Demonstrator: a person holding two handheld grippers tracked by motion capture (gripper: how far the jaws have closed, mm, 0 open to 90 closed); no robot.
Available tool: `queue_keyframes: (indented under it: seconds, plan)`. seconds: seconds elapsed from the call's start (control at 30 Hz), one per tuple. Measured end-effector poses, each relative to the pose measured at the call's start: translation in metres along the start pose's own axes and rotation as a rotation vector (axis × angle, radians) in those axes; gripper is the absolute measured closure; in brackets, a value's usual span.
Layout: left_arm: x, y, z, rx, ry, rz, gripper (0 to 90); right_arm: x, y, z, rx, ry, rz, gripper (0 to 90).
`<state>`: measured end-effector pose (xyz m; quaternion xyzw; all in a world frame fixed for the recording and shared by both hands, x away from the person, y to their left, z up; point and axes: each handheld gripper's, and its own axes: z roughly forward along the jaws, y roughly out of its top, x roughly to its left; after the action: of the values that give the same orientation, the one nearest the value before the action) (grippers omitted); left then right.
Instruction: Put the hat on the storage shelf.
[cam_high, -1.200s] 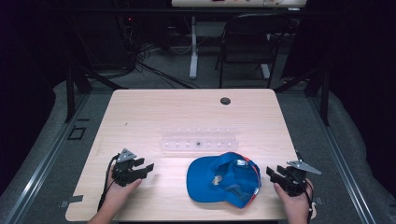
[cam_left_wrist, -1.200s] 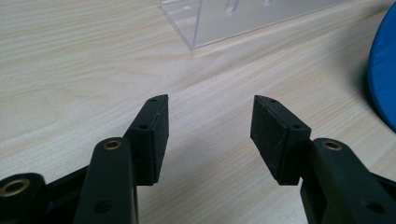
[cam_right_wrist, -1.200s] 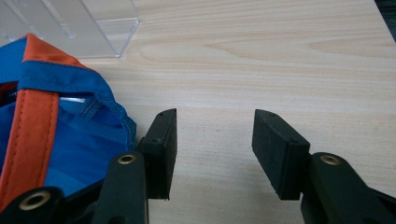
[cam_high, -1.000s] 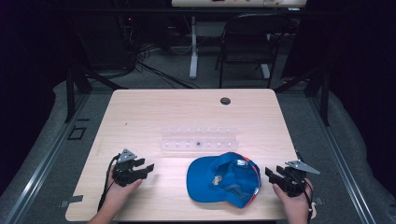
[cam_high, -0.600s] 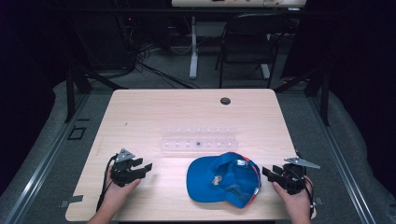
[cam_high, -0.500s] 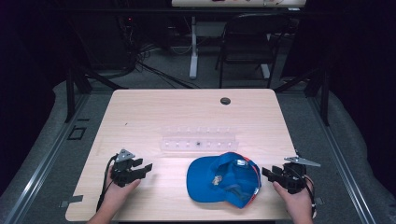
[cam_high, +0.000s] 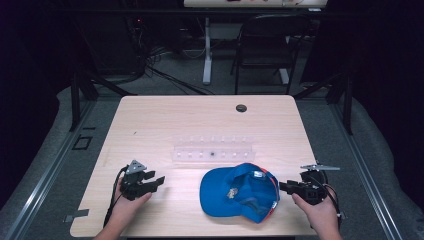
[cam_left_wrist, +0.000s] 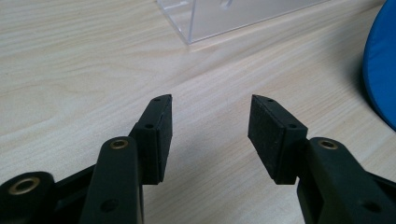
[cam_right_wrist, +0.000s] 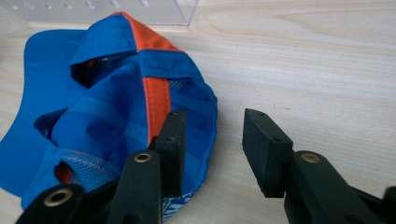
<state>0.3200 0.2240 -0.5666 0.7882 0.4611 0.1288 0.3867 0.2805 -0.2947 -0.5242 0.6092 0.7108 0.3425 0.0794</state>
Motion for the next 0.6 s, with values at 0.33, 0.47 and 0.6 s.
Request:
queue_keyframes:
  seconds: [0.33,0.47,0.6]
  plan:
    - [-0.001,0.0,0.001,0.011,-0.007,-0.007,49.9,0.002,0.006,-0.007,0.045,0.017,-0.022,62.9]
    - [-0.002,0.0,0.002,0.013,-0.005,-0.006,49.8,0.004,0.008,-0.012,0.064,0.027,-0.02,62.2]
    - [-0.002,0.0,0.002,0.013,-0.008,-0.005,49.5,0.006,0.011,-0.016,0.085,0.078,-0.011,61.7]
